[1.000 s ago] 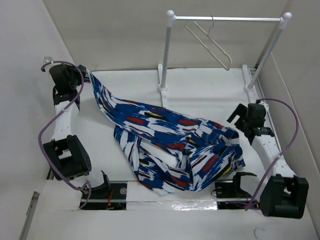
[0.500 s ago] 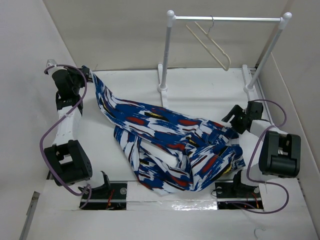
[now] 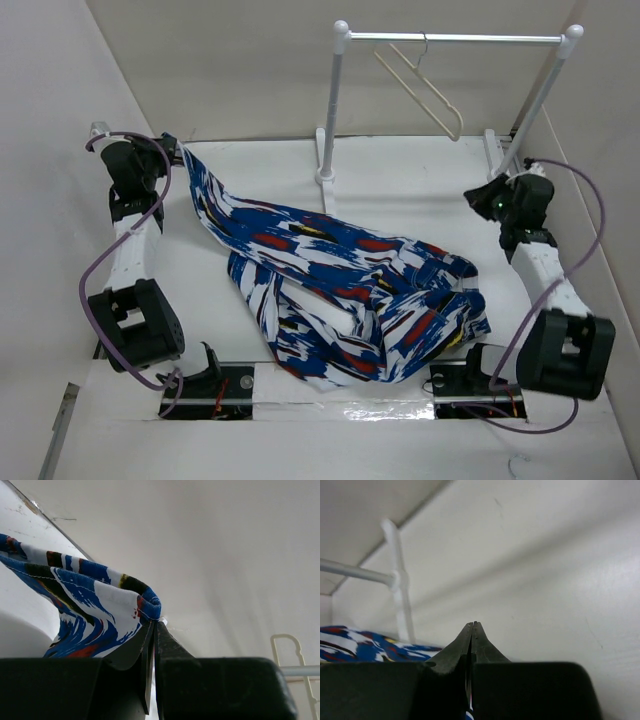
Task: Place the trousers on the hanger
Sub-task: Flatten out the trousers at the center of the board.
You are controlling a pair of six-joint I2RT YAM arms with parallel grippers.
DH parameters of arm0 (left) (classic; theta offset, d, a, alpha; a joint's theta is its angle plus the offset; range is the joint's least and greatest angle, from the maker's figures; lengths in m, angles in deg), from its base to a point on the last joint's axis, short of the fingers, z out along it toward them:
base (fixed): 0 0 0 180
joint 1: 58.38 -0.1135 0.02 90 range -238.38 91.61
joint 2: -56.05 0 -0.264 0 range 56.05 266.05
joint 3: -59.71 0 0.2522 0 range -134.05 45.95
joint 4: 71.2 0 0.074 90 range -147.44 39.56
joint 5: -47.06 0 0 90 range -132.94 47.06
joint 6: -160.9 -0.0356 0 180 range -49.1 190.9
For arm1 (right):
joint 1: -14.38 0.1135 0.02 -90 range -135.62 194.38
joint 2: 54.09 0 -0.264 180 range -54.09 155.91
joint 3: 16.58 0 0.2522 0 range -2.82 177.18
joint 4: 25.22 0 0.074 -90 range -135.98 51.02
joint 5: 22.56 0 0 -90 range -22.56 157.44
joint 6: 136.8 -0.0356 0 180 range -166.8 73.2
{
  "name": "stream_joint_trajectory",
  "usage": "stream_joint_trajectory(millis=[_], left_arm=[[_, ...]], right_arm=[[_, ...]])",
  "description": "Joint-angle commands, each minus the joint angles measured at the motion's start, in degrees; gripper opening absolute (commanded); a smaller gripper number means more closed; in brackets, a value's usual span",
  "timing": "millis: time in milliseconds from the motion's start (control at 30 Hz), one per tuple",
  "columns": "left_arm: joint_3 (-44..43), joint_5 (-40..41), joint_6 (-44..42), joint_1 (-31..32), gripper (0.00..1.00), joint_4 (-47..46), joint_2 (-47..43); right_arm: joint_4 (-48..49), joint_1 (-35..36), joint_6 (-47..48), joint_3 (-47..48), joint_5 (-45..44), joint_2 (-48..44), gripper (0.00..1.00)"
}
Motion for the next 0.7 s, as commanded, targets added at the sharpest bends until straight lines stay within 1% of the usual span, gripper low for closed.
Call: stream_joint_trajectory(millis=[0, 67, 133, 167, 200, 233, 267, 300, 333, 367, 400, 433, 467, 533, 667], left_arm=[[-1.8, -1.3, 0.0, -0.7, 0.00, -3.7, -0.2], [-2.2, -1.9, 0.3, -0.7, 0.00, -3.7, 0.3], [-2.0, -3.7, 1.4, -0.7, 0.00, -4.7, 0.6], [-1.8, -3.9, 1.6, -0.7, 0.00, -5.1, 0.7], [-1.1, -3.9, 1.6, -0.7, 0.00, -5.1, 0.4], [-0.7, -3.3, 1.2, -0.7, 0.00, -5.3, -0.2], [-0.2, -2.9, 1.3, -0.7, 0.00, -5.7, -0.6], [0.3, -2.5, 1.4, -0.7, 0.00, -5.6, -0.7], [0.4, -2.6, 1.5, -0.7, 0.00, -5.8, -0.5], [0.3, -3.0, 1.6, -0.7, 0.00, -5.6, -0.3], [0.2, -3.0, 1.6, -0.7, 0.00, -5.5, -0.2], [0.4, -3.0, 1.6, -0.7, 0.00, -5.5, -0.1], [0.6, -2.6, 1.7, -0.7, 0.00, -6.0, 0.0], [1.1, -2.4, 1.7, -0.7, 0.00, -6.1, 0.1], [1.6, -0.9, 1.1, -0.7, 0.00, -5.8, 0.3]], right_arm=[[5.4, 0.3, 2.7, 4.5, -5.0, -10.4, 0.00], [5.5, 0.3, 2.2, 4.3, -8.7, -14.2, 0.00], [-4.8, 0.3, 3.3, 6.3, -11.8, -13.7, 0.00], [-8.1, 0.3, 4.5, 7.8, -11.4, -12.6, 0.10], [-13.6, 0.3, 5.5, 7.9, -11.5, -10.1, 0.23], [-15.5, 1.1, 7.7, 7.5, -11.4, -8.7, 0.34], [-16.5, 1.6, 8.8, 5.5, -11.5, -7.8, 0.55], [-16.9, 1.6, 9.5, 3.8, -12.0, -7.0, 0.66], [-16.4, 1.6, 10.3, 1.8, -12.6, -7.0, 0.73], [-15.6, 1.6, 10.5, -0.3, -13.1, -7.0, 0.85], [-14.5, 1.6, 10.4, -3.1, -13.6, -6.8, 0.90], [-14.4, 1.6, 10.4, -3.9, -13.8, -6.2, 0.93], [-14.7, 2.9, 10.3, -4.2, -13.7, -5.7, 1.00], [-15.6, 4.1, 10.9, -4.0, -15.2, -2.4, 1.00], [-20.1, 8.7, 12.1, -0.5, -17.2, 4.9, 1.00]])
